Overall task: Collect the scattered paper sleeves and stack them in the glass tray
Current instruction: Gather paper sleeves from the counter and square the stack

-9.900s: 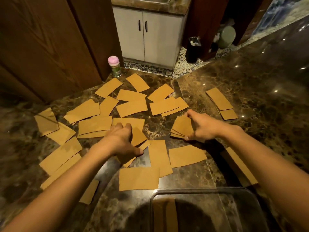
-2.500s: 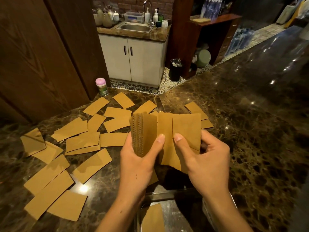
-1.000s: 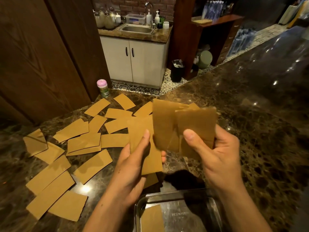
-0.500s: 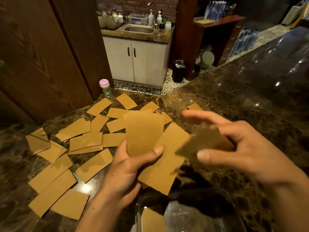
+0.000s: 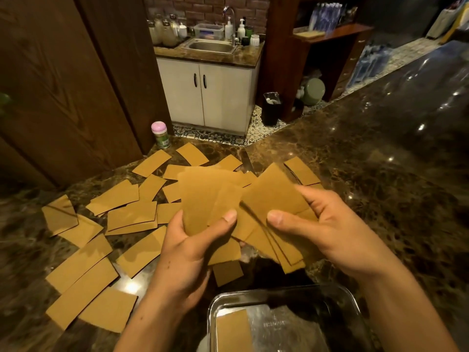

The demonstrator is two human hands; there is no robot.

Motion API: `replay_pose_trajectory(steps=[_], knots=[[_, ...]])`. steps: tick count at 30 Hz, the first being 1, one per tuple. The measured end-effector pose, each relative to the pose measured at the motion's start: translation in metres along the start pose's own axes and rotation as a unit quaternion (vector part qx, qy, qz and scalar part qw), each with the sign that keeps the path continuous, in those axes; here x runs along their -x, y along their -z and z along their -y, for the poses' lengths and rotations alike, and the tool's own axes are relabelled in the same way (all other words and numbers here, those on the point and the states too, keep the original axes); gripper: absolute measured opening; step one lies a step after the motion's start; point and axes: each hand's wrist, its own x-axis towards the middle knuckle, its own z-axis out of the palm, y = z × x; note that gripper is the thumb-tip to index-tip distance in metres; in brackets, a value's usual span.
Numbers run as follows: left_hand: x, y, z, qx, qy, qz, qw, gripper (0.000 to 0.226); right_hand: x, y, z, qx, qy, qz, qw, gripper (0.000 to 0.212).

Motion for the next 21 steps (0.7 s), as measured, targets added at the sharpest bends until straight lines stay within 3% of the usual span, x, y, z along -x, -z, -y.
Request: replay_pose_trajectory(steps=[3,9,15,21], knots=[[0.001,-0.002,-0.001,-0.020,-0.001,0.027,0.999,0.037,0.000,-0.002,0.002,0.021,0.004,0.021,1.000,0.008],[0.003,-0.004,0.001,0.059,0.020,0.012,0.998,0.030,-0.005,-0.012,-0.008,-0.110,0.020,-0.133,0.985,0.027],[0.002,-0.007,0.001,0.048,0.004,0.006,0.999,0.043,-0.002,-0.028,-0.016,-0.248,-0.049,-0.105,0.962,0.030],[0.001,-0.006,0.006,0.007,-0.009,-0.017,1.000,0.048,-0.002,-0.031,-0.023,-0.210,-0.028,-0.113,0.971,0.031]])
